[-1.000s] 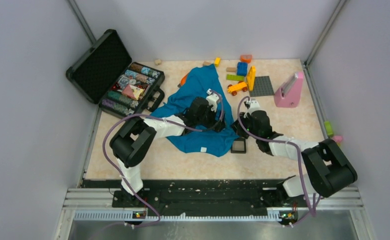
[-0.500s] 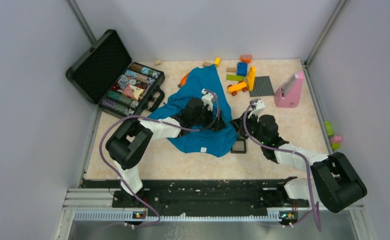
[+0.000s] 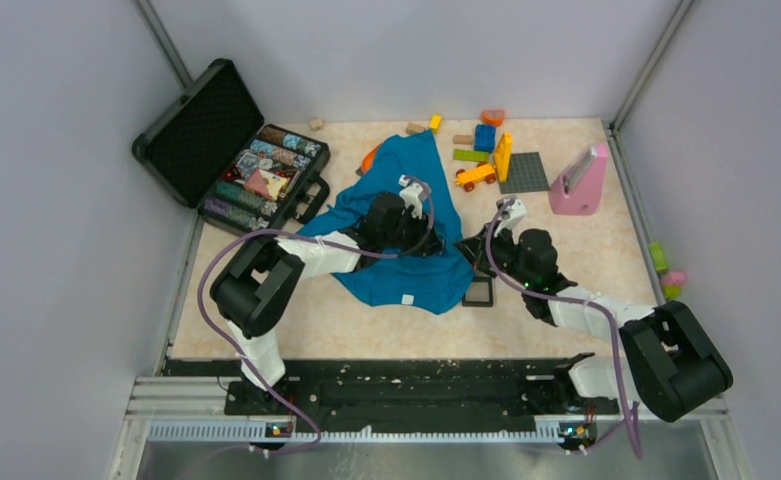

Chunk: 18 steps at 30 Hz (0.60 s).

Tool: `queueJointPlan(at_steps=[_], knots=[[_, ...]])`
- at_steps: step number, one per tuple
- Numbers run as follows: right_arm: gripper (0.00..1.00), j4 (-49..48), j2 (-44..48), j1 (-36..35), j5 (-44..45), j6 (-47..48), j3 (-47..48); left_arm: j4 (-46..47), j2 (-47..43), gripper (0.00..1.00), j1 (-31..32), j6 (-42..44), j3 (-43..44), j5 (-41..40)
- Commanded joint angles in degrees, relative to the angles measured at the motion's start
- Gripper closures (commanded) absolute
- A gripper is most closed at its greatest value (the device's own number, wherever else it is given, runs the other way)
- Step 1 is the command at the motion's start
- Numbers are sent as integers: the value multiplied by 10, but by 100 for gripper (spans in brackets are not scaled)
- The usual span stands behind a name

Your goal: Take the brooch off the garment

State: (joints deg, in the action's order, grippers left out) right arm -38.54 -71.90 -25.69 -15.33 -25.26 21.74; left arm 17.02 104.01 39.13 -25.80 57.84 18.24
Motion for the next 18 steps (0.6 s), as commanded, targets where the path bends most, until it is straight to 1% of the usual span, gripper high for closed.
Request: queueJointPlan(at_steps=[1,2,4,7,9,10,12,18], knots=[[100,-12,-2,4,15,5,6,-34,-12,64,-3,-5,22,-50],[100,1,-3,4,32,6,10,-37,-18,65,-4,-7,17,-64],[100,26,-6,4,55,9,16,-24,-36,72,-7,-9,-2,-83],[100,41,-19,3,58,16,25,-10,-53,85,-12,-13,-21,-90],[100,52,-30,4,55,20,35,-14,-56,97,-15,-13,-22,-93],[100,55,-36,3,53,21,38,-14,-56,99,-17,-14,-22,-92],[100,61,-45,4,48,23,45,-13,-55,100,-18,-10,-21,-85],[100,70,-66,3,30,26,58,-13,-56,100,-18,2,-19,-73]])
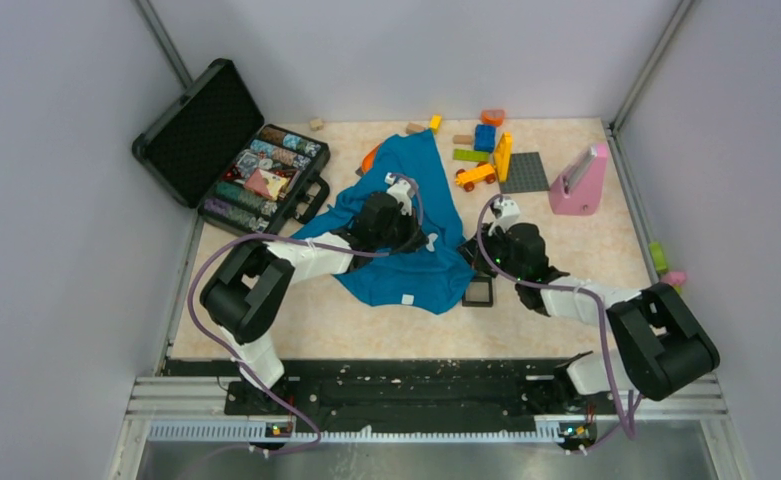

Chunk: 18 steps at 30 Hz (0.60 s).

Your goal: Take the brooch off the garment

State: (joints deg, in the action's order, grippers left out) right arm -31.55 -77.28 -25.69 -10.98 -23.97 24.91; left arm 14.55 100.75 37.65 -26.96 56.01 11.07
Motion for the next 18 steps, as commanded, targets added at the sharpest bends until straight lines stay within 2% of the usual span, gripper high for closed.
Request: queueJointPlan(at_steps=[1,8,13,18], knots=[[100,1,-15,4,-15,12,29,12,-24,100,-3,16,-1,-1],[100,20,-25,3,-34,22,43,3,-30,100,-3,45,5,25],[100,25,-11,4,-16,23,38,-14,-26,100,-2,62,17,29],[100,30,-5,4,18,14,40,-118,13,100,14,115,86,18]])
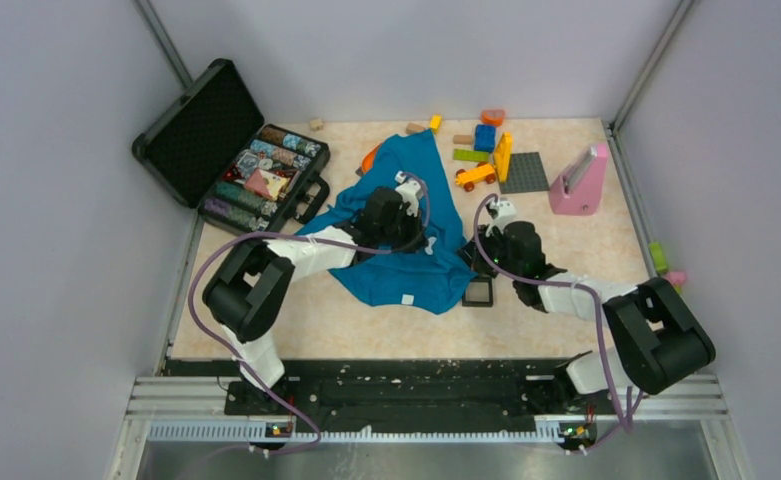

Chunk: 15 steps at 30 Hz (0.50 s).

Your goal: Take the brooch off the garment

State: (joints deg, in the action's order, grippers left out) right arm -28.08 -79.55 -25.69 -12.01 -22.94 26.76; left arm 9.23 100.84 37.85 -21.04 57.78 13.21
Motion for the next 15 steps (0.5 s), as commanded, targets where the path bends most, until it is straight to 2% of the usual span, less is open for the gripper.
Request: queueJointPlan(at_steps=[1,4,6,9,12,15], knots=[[100,-5,18,3,30,3,22,-74,17,100,15,71,76,-1],[100,-7,18,4,30,2,22,-135,22,100,19,100,107,6],[100,-10,21,3,31,1,18,-212,23,100,19,106,138,-24],[100,-11,28,4,29,1,17,-299,21,100,18,120,176,-14],[100,-20,37,4,10,1,11,-351,24,100,19,122,194,26],[100,-38,45,3,-17,5,4,-360,24,100,19,105,196,32]])
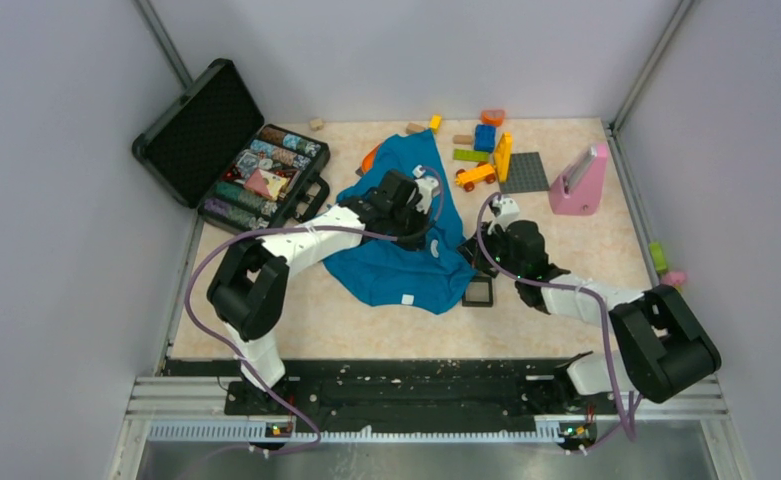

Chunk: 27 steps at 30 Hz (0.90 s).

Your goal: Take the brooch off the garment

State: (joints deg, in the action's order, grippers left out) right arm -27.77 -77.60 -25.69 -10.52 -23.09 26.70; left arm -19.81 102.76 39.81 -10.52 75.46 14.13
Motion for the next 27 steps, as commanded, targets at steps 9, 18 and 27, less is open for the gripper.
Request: queueJointPlan(at_steps=[9,18,27], knots=[[100,-44,33,3,-27,11,0,227,-58,44,-1,-167,-149,42],[100,-50,34,3,-22,8,-6,433,-56,53,-2,-248,-231,37],[100,-50,31,3,-23,6,-4,439,-17,57,-6,-260,-213,6]])
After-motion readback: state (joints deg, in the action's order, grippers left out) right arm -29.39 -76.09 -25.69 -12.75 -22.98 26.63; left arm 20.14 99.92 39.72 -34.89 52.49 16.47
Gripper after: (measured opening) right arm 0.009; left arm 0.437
